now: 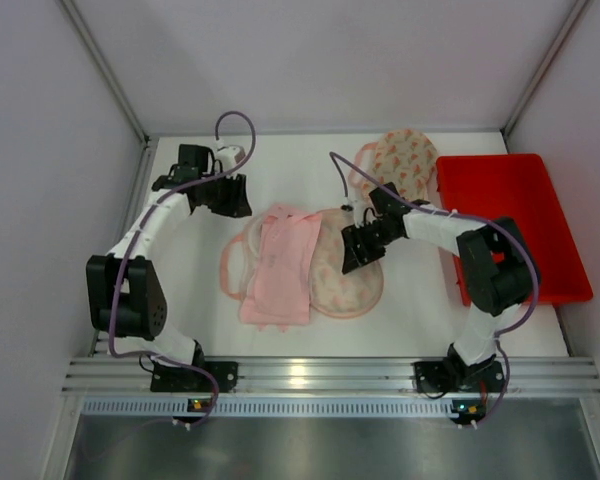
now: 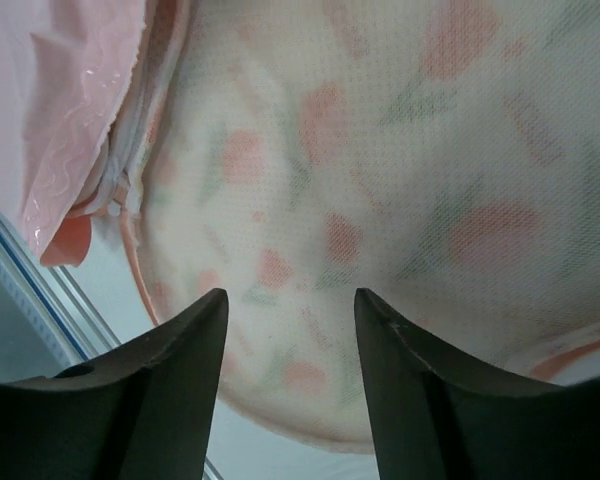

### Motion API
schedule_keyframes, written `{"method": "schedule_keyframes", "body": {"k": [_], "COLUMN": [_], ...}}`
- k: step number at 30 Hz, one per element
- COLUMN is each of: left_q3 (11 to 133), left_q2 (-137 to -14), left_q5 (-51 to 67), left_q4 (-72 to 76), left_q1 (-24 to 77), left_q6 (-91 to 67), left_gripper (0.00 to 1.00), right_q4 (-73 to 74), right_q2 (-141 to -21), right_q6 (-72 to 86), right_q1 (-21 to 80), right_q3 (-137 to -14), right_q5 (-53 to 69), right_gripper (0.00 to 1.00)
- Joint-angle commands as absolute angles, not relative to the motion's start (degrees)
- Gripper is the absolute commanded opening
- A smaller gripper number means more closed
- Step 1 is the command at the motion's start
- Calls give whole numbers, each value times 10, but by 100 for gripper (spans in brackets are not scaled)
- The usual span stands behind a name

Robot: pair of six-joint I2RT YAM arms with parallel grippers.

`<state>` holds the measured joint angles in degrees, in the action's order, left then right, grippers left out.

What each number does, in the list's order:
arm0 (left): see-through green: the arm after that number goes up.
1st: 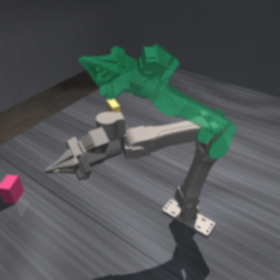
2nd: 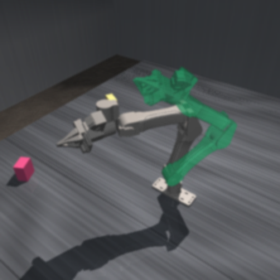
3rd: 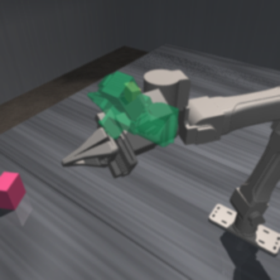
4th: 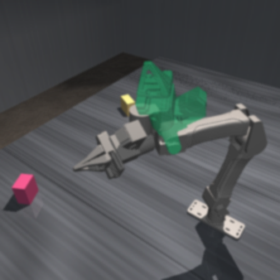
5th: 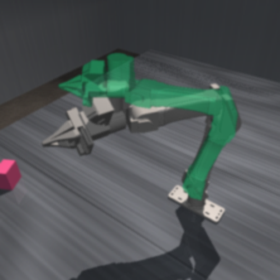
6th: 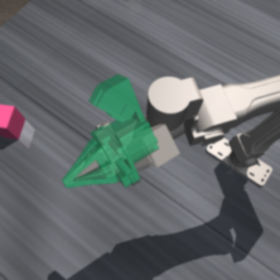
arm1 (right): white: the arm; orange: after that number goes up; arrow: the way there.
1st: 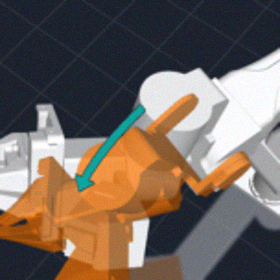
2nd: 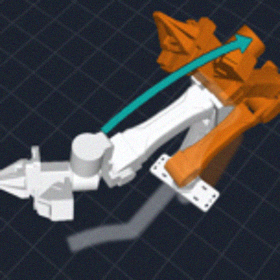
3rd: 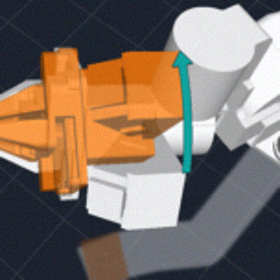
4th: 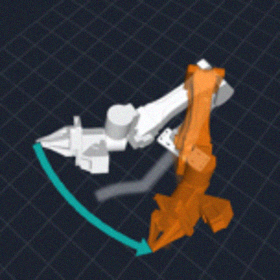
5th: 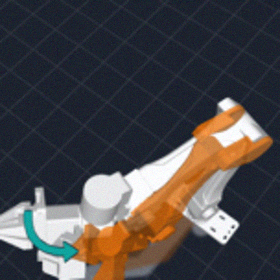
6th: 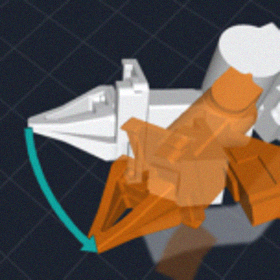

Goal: Place the bra in the laundry bag and zip it closed
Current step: Move the laundry bag to the center of the board, then adjust the bra in the laundry bag.

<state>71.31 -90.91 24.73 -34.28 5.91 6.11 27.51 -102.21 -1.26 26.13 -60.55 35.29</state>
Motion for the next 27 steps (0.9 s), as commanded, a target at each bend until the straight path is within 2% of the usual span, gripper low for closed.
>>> {"method": "schedule_keyframes", "body": {"k": [1,5,7,9,11,17,20,23,27], "left_q3": [750,737,734,736,737,734,732,725,715], "left_q2": [-891,-878,-873,-874,-871,-857,-850,-843,-830], "left_q5": [289,307,353,394,399,406,406,418,421], "left_q4": [-345,-345,-345,-344,-344,-345,-344,-345,-345], "left_q1": [56,50,35,6,-13,-33,-42,-59,-70], "left_q6": [76,66,38,28,20,18,22,21,22], "left_gripper": [45,45,46,46,47,47,48,48,50], "right_q4": [273,311,346,399,435,456,456,447,440], "right_q2": [-982,-993,-1015,-1054,-1094,-1257,-1300,-1313,-1317], "right_q6": [-11,-54,-92,-144,-170,-128,-119,-119,-120], "right_q1": [265,266,266,270,277,288,297,310,320], "right_q3": [-670,-782,-837,-921,-1017,-1164,-1205,-1199,-1166], "right_q5": [341,332,334,329,303,295,311,315,319], "right_gripper": [56,65,69,77,78,80,82,86,87]}}
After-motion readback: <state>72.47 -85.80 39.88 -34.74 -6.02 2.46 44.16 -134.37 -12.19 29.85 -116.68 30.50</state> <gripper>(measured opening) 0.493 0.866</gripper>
